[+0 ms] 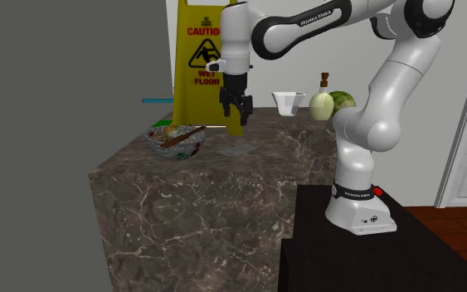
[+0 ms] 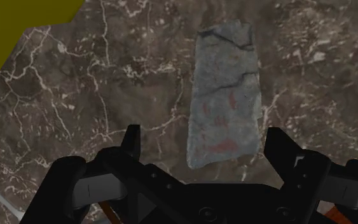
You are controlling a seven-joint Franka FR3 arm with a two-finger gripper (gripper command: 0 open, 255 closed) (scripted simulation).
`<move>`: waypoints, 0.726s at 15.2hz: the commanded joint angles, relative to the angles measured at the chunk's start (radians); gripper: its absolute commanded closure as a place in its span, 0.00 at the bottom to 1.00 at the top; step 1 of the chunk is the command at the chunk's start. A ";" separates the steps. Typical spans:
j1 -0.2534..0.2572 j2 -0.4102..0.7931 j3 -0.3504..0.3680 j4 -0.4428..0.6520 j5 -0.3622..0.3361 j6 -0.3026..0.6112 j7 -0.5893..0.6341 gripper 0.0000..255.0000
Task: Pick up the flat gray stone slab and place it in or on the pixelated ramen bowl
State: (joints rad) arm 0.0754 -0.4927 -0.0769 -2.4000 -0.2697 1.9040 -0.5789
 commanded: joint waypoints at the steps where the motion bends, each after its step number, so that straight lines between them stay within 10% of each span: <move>1: 0.003 0.026 -0.005 0.003 -0.015 0.035 -0.023 0.00; 11: -0.007 0.051 -0.021 -0.064 -0.033 0.128 -0.018 0.00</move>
State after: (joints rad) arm 0.0682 -0.4421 -0.0981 -2.4629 -0.3023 2.0310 -0.5965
